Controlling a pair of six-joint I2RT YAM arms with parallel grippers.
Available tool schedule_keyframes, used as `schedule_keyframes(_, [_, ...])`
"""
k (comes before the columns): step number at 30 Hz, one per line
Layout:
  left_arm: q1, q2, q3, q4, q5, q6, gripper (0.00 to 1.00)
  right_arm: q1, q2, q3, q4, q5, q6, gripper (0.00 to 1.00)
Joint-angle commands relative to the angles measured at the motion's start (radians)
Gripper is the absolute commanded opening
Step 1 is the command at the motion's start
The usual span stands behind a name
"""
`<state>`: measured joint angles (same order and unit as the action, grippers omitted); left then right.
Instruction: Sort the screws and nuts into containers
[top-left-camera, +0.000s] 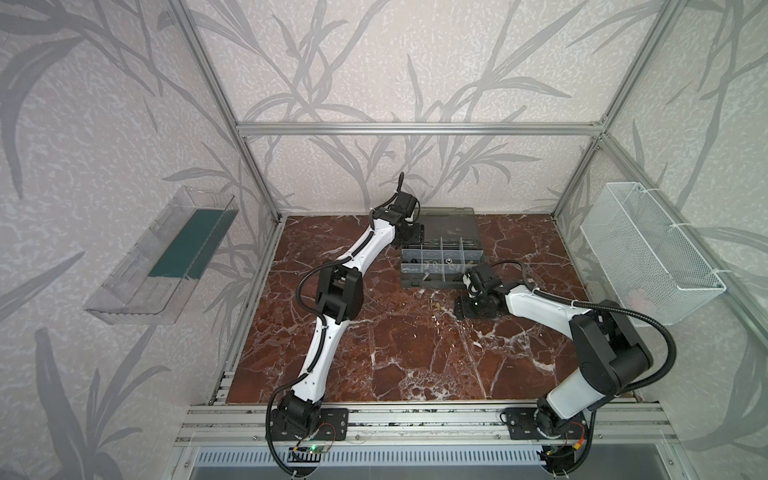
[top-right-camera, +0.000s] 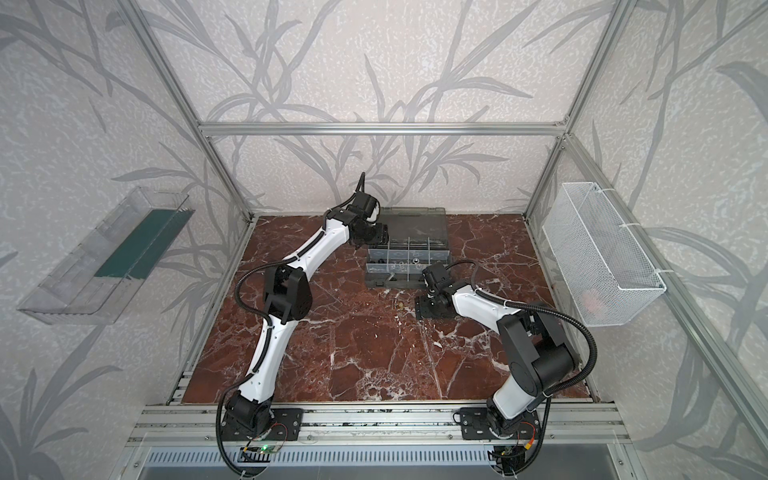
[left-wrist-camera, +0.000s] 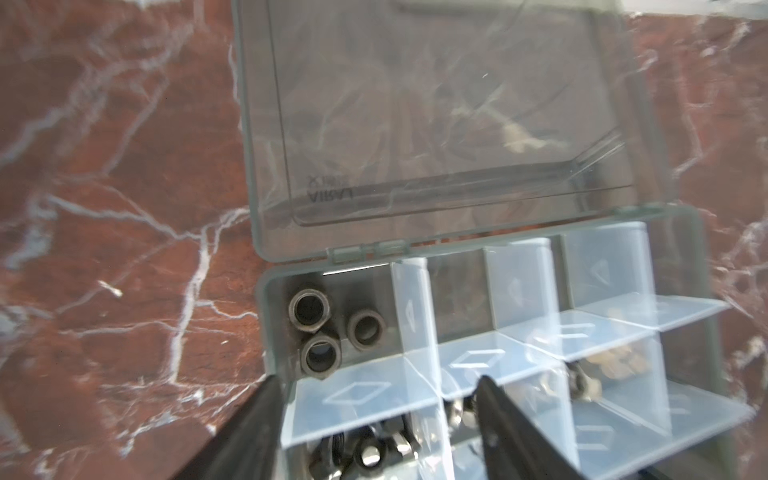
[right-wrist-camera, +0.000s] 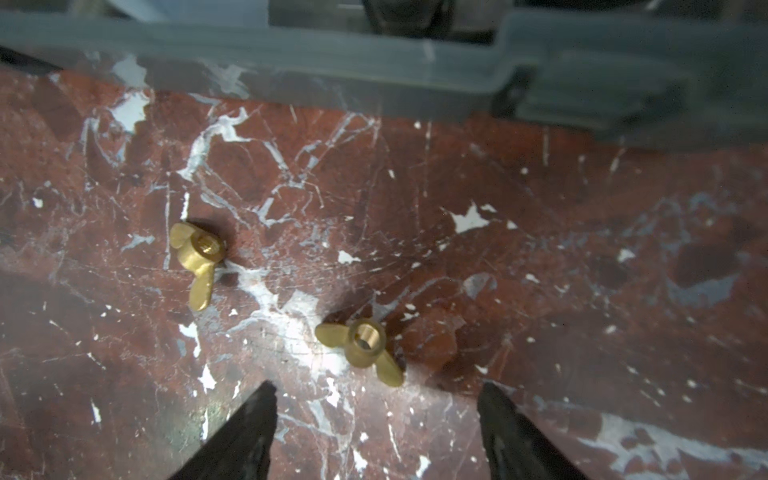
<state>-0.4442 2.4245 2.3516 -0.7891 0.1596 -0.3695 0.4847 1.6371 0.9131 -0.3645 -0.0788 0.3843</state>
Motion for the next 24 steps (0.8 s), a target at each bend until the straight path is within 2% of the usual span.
schedule_keyframes(1, [-0.004, -0.159, -0.034, -0.007, 0.040, -0.005, 0.80, 0.015, 0.037, 0.044, -0.022, 0.036, -0.053, 0.69])
schedule_keyframes(4, [-0.006, -0.256, -0.120, 0.007, 0.082, -0.025, 0.83, 0.026, 0.064, 0.075, -0.044, 0.070, -0.085, 0.61])
schedule_keyframes(14, [-0.010, -0.610, -0.605, 0.183, 0.177, -0.117, 0.90, 0.047, 0.129, 0.123, -0.090, 0.112, -0.180, 0.46])
schedule_keyframes(18, [-0.012, -0.685, -0.710, 0.205, 0.178, -0.132, 0.92, 0.058, 0.146, 0.126, -0.109, 0.126, -0.199, 0.43])
schedule_keyframes(24, [-0.019, -0.725, -0.768, 0.218, 0.195, -0.150, 0.94, 0.066, 0.168, 0.124, -0.116, 0.131, -0.198, 0.36])
